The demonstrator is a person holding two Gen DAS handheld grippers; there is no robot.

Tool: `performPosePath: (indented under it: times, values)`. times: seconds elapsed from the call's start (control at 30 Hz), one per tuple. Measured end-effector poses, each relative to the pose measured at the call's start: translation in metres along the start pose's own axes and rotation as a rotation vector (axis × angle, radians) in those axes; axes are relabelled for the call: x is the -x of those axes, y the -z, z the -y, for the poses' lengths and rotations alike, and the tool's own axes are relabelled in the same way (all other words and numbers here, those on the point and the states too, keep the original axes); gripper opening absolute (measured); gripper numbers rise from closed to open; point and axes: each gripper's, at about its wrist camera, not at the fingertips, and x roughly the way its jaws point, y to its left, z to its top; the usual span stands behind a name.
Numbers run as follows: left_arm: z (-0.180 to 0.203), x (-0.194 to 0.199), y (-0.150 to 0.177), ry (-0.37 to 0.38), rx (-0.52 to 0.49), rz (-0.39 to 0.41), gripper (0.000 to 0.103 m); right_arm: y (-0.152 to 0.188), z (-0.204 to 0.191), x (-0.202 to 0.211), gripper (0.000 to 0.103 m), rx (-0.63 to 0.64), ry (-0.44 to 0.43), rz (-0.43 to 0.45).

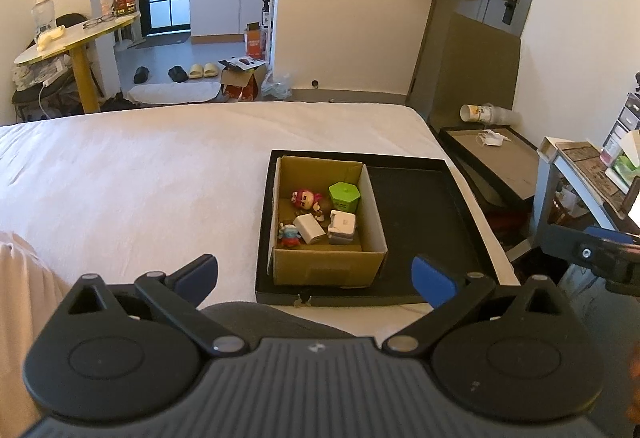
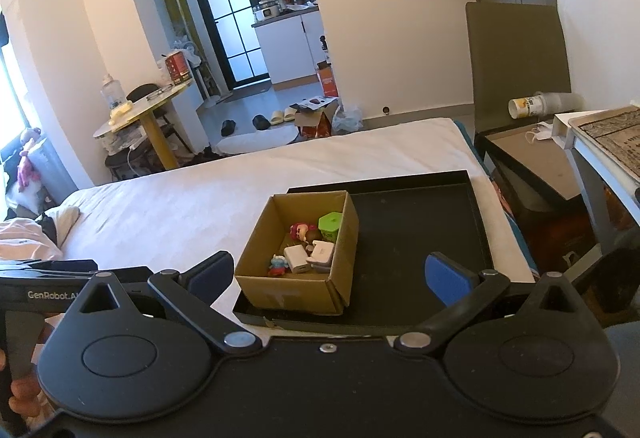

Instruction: Organize rigid objects

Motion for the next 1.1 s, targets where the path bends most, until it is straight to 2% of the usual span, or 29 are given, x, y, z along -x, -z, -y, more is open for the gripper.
performPosePath:
  times: [1.1]
  values:
    - [0.0006, 0.0034, 0.0014, 0.02, -0.004, -0.004, 0.103, 0.0021, -0.0073, 0.0012, 0.103, 0.02, 0.019, -0.013]
